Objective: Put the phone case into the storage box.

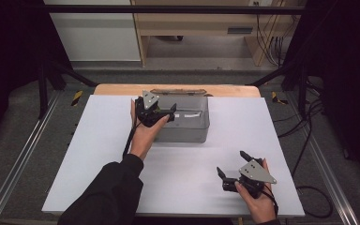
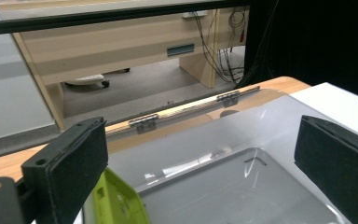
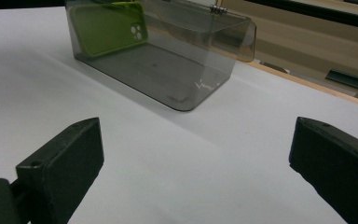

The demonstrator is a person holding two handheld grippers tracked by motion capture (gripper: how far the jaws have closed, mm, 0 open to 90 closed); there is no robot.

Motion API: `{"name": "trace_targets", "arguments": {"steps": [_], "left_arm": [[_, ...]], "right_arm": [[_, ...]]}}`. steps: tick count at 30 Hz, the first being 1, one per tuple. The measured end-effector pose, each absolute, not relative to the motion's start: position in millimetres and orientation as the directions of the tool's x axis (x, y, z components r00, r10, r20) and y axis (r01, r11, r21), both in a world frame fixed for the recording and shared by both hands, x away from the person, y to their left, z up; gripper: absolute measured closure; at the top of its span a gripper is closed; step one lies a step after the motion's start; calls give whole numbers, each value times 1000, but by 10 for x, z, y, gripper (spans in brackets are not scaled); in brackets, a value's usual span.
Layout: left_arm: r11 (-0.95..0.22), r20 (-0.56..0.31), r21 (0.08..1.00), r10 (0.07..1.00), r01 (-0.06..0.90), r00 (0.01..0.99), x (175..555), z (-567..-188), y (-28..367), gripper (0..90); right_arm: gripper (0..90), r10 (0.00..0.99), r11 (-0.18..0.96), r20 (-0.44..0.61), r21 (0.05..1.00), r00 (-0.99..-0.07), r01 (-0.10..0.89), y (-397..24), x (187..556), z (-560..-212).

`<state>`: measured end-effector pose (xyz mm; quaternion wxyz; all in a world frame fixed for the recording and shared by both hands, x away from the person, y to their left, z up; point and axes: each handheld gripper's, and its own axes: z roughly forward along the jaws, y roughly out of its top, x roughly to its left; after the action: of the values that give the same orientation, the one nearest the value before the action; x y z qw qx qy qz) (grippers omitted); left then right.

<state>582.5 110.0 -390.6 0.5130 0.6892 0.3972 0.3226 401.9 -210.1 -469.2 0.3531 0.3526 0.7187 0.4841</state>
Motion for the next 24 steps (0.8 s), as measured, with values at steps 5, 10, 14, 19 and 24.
{"name": "trace_targets", "arguments": {"steps": [5, 10, 14, 19, 24], "left_arm": [[-156, 36, 966, 869, 204, 494, 5792, -3885, 1050, 21], [-152, 42, 972, 861, 179, 507, 5775, -3868, 1022, 21], [-127, 22, 977, 856, 169, 517, 5761, -3852, 1018, 21], [-122, 29, 983, 844, 138, 535, 5738, -3828, 1016, 19], [-114, 30, 987, 828, 116, 561, 5698, -3793, 1024, 18]], "right_arm": [[32, 850, 280, -165, 946, -501, 164, -2101, 4019, -4693], [31, 850, 277, -162, 946, -501, 165, -2102, 4018, -4691], [31, 851, 277, -160, 946, -499, 168, -2104, 4017, -4689], [30, 853, 275, -159, 946, -498, 169, -2104, 4016, -4687], [30, 853, 273, -156, 947, -498, 171, -2105, 4017, -4688]]}}
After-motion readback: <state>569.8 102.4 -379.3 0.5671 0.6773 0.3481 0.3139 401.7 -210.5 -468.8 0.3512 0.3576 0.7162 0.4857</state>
